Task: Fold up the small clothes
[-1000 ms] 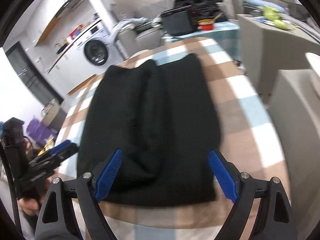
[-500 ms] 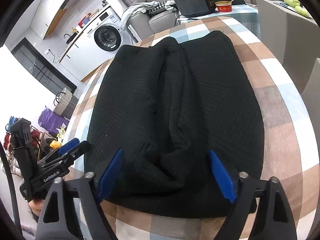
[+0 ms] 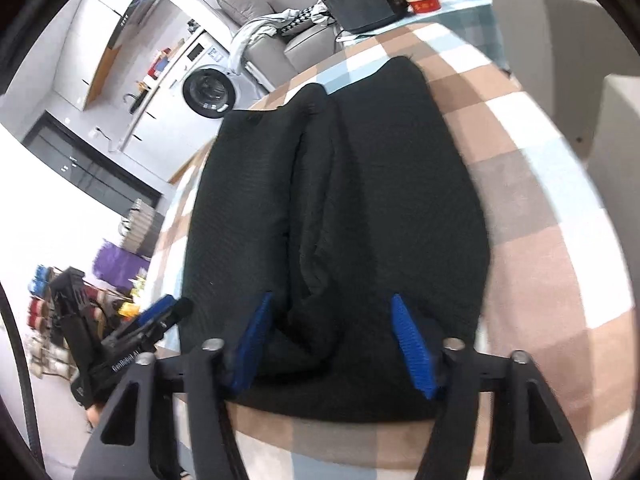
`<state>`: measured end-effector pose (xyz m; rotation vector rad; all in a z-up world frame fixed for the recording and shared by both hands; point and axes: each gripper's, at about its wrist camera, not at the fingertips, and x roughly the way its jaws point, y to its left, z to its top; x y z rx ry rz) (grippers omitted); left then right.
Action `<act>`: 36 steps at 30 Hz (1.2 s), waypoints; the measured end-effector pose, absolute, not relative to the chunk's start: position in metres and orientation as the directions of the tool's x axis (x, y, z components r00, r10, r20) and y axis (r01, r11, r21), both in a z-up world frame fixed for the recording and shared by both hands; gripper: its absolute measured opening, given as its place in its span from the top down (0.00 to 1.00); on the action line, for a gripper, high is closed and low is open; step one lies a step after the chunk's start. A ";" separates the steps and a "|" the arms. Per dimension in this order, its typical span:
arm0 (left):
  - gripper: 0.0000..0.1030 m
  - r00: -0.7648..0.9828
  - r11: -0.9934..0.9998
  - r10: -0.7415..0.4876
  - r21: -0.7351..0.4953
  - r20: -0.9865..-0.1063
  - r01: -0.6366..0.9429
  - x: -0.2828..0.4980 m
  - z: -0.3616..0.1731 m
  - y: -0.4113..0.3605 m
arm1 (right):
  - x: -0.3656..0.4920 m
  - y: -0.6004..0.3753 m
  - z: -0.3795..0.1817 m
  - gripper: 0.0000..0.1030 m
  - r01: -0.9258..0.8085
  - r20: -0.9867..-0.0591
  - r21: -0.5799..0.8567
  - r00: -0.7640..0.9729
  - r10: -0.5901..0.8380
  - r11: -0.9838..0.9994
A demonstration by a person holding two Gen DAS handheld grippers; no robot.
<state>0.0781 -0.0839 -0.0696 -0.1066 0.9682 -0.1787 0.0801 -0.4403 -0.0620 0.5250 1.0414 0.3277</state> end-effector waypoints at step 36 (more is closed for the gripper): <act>0.25 0.560 0.978 -0.209 -0.183 -0.801 0.104 0.078 -0.062 -0.079 | 0.059 -0.444 -0.006 0.96 -0.062 -0.720 0.390 0.601 0.346 0.919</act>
